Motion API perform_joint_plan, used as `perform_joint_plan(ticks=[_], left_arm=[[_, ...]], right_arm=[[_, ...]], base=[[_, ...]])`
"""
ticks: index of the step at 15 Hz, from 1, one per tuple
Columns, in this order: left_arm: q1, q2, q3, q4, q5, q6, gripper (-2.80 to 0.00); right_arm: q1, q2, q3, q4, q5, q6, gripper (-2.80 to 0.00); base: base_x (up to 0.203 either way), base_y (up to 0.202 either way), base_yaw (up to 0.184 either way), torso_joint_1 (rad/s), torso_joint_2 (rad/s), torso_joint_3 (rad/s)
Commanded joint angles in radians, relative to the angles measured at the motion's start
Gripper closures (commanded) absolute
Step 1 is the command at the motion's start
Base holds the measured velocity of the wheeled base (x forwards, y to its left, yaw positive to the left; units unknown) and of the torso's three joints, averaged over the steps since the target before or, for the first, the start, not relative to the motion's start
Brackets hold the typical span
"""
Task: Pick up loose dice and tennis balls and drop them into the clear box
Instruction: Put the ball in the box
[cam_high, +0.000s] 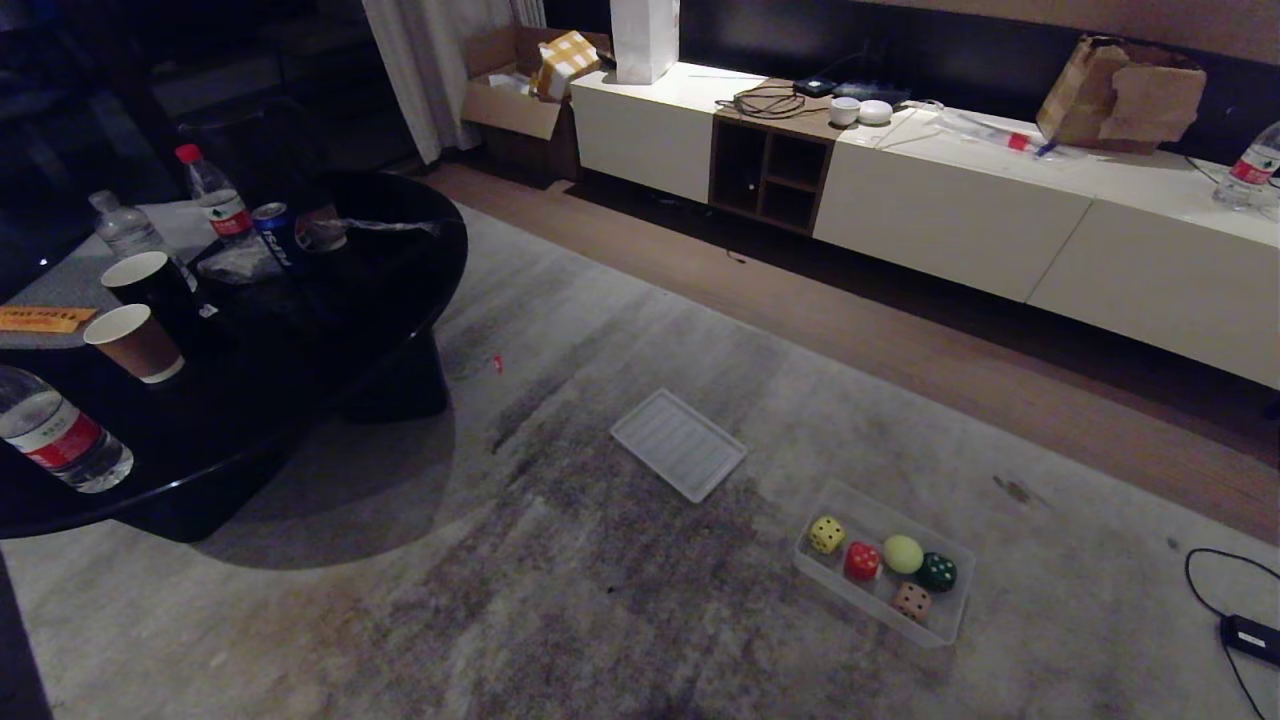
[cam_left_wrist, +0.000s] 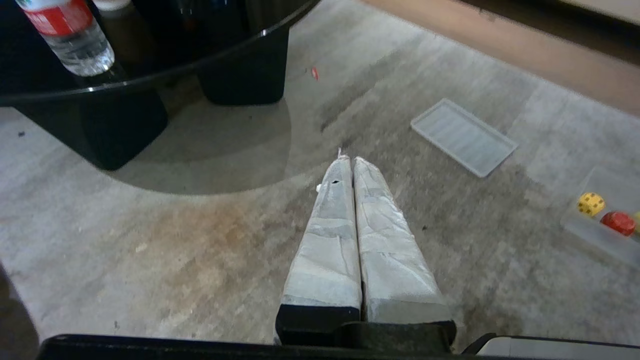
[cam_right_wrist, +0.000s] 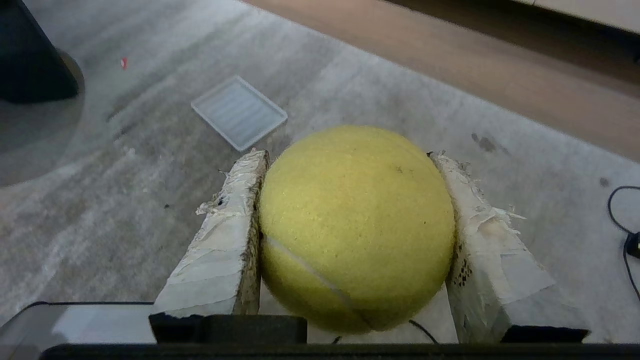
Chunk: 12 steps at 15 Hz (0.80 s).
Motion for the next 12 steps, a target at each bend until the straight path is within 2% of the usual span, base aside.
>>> perform_joint_plan(ticks=[1, 12], left_arm=[[0.001, 0.002, 0.002, 0.0, 0.001, -0.001, 0.0], [0.0, 0.002, 0.002, 0.0, -0.001, 0.0, 0.0]], right_arm=[[0.0, 0.001, 0.0, 0.0, 0.0, 0.0, 0.0], [0.0, 0.002, 0.0, 0.002, 0.0, 0.001, 0.0]], base=[[0.0, 0.0, 0.0, 0.004, 0.0, -0.201], [0.0, 0.0, 0.0, 0.003, 0.0, -0.2]])
